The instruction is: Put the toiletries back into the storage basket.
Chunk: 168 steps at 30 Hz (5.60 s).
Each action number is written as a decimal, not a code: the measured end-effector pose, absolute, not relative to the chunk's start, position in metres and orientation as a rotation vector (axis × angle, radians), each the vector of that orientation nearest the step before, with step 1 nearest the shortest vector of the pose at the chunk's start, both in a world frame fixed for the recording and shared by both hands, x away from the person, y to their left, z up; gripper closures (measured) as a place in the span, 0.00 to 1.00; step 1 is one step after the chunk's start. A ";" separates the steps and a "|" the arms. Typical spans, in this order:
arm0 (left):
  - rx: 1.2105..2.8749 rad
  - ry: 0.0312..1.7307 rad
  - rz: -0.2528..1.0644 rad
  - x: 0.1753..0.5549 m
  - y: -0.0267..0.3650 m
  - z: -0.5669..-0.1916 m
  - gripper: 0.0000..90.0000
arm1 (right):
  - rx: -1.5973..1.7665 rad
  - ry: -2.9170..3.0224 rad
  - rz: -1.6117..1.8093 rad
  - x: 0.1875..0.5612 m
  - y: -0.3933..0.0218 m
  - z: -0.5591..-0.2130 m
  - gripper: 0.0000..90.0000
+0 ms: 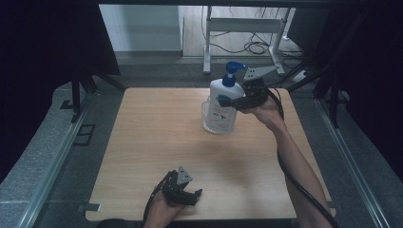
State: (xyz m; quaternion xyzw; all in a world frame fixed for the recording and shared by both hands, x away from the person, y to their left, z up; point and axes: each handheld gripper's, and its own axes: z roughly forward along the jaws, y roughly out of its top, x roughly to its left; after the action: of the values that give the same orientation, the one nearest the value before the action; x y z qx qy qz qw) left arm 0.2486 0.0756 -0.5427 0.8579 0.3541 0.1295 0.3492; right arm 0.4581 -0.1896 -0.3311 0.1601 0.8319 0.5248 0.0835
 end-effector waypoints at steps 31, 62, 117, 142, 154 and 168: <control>2.225 0.913 0.331 0.249 0.075 -0.543 0.15 | 0.519 2.448 1.555 0.508 -0.182 -0.320 0.43; 2.227 0.911 0.333 0.249 0.075 -0.543 0.15 | 0.558 2.450 1.500 0.529 -0.180 -0.348 0.43; 2.224 0.916 0.330 0.248 0.075 -0.543 0.15 | 0.590 2.517 1.453 0.532 -0.177 -0.425 0.41; 2.227 0.917 0.331 0.248 0.074 -0.542 0.15 | 0.654 2.457 1.418 0.520 -0.183 -0.429 0.00; 2.229 0.918 0.330 0.248 0.074 -0.542 0.15 | 0.656 2.454 1.388 0.513 -0.181 -0.427 0.00; 2.230 0.915 0.332 0.248 0.075 -0.542 0.15 | 0.646 2.450 1.367 0.501 -0.184 -0.424 0.00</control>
State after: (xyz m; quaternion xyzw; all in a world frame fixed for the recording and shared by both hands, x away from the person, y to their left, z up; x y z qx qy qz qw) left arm 0.2485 0.0745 -0.5424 0.8596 0.3526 0.1278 0.3470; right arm 0.5013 -0.1843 -0.4241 0.2225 0.8436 0.4708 0.1309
